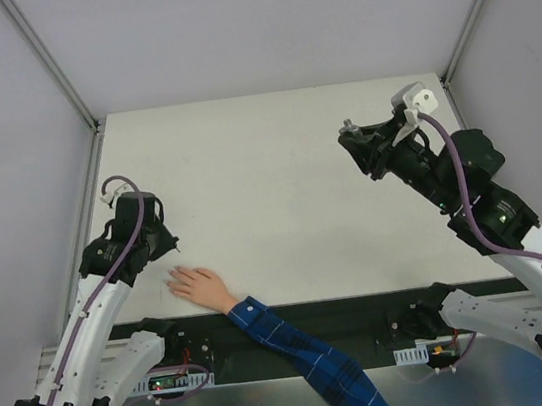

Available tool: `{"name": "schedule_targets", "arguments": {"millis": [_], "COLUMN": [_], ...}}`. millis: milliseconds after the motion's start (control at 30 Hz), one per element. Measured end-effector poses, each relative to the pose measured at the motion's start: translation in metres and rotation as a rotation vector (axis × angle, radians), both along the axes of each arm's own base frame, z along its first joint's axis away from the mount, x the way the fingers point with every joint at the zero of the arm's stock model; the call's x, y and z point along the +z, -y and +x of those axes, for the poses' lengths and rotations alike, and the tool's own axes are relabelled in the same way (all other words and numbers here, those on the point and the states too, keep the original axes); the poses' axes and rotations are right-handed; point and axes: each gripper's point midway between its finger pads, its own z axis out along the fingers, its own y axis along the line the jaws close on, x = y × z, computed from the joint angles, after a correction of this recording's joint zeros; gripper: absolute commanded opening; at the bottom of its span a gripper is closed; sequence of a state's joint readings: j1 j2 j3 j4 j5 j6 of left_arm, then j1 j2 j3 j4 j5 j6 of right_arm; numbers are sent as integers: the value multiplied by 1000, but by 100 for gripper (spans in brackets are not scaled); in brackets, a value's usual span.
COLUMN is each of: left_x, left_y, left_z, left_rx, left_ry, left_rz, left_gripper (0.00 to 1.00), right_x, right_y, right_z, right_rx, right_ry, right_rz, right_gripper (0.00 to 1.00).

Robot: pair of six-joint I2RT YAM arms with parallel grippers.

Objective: Paint the nails

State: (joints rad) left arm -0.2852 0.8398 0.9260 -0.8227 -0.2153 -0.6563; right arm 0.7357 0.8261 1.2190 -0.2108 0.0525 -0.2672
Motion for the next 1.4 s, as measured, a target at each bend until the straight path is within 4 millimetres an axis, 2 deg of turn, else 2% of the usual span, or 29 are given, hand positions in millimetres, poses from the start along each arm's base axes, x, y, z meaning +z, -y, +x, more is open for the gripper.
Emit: {"name": "schedule_targets", "arguments": {"millis": [167, 367, 533, 667, 967, 1300, 1400], "left_x": [-34, -56, -78, -86, -98, -91, -95], "left_y": [-21, -33, -36, -37, -41, -41, -42], "left_z": [-15, -23, -23, -23, -20, -1, 3], "left_rx": [107, 226, 282, 312, 355, 366, 376], "left_ry": [-65, -148, -272, -312, -386, -364, -378], "left_rz": [38, 29, 46, 51, 68, 60, 66], "left_gripper": [0, 0, 0, 0, 0, 0, 0], "right_x": [-6, -24, -15, -12, -23, -25, -27], "right_y": [0, 2, 1, -4, -12, -9, -10], "right_z": [21, 23, 32, 39, 51, 56, 60], "right_rx": [-52, -76, -102, -104, -107, -118, -123], "right_ry": [-72, -156, -177, -187, -215, -215, -220], "right_rz": [-20, -44, -63, -72, -128, -148, -155], "right_gripper": [0, 0, 0, 0, 0, 0, 0]}}
